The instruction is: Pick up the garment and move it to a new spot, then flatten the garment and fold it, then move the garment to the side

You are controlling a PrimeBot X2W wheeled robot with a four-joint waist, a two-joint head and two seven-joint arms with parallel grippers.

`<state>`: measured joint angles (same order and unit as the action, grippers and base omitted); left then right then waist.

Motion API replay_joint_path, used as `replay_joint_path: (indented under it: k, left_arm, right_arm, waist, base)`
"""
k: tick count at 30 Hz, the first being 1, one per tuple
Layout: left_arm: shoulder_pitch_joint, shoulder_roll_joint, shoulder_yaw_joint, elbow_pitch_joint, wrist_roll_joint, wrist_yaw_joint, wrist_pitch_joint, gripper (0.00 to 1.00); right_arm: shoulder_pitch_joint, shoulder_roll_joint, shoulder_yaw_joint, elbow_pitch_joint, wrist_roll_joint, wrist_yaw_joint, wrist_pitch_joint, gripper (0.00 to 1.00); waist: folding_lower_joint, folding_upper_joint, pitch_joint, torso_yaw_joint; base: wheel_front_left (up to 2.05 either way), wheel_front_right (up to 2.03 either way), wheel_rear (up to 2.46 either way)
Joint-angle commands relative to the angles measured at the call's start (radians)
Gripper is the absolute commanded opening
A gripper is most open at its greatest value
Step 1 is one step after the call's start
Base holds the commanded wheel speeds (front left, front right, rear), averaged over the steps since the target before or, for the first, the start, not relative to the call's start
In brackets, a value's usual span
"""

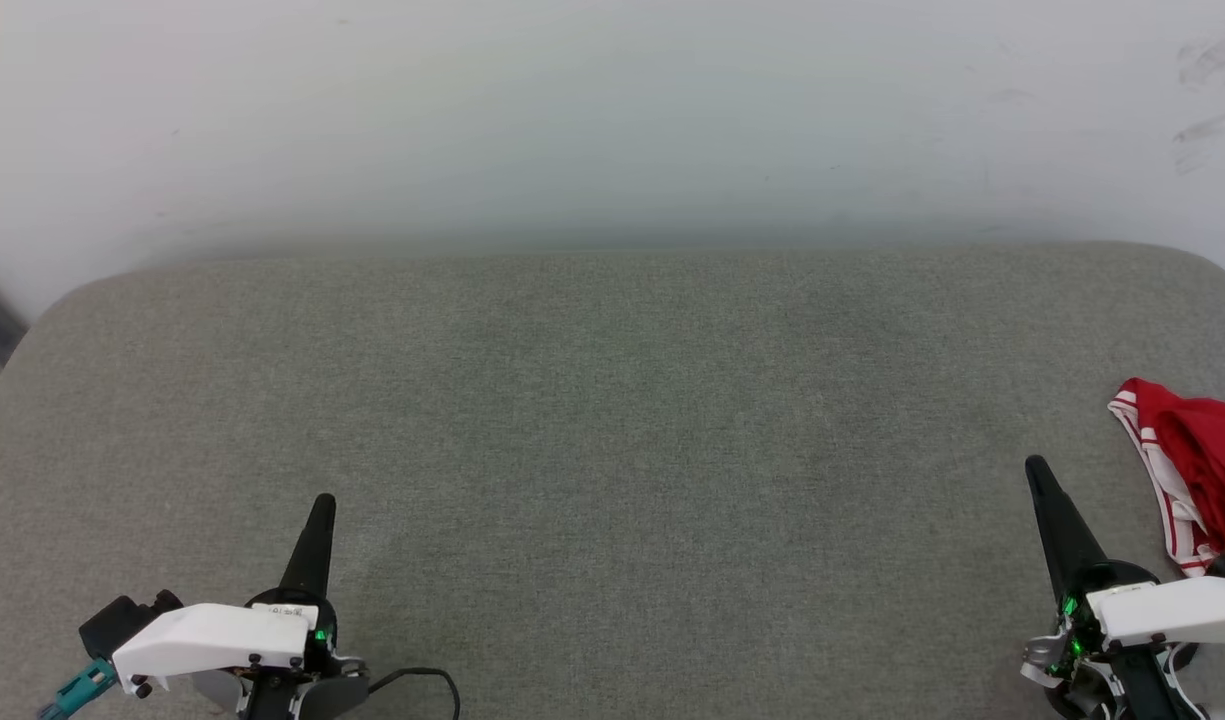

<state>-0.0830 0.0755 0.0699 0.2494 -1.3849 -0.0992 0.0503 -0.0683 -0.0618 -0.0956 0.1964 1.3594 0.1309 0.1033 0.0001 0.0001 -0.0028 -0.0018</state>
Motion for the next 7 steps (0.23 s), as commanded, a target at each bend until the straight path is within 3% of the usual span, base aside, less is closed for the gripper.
replay_joint_path:
  k: [1, 7]
  left_arm:
    - [-0.017, -0.004, 0.007, -0.006, -0.025, -0.009, 0.008, 0.00]
    - [-0.020, -0.008, 0.016, -0.006, -0.067, -0.015, 0.019, 0.00]
  right_arm:
    - [-0.022, 0.004, -0.004, 0.002, 0.029, 0.000, 0.002, 0.00]
    - [-0.027, 0.006, -0.008, 0.012, 0.077, 0.000, 0.004, 0.00]
  waist:
    - [-0.0001, -0.0001, 0.000, 0.000]
    - [-0.0001, -0.0001, 0.001, 0.000]
  base:
    - [0.00, 0.00, 0.00]
    - [0.00, 0.00, 0.00]
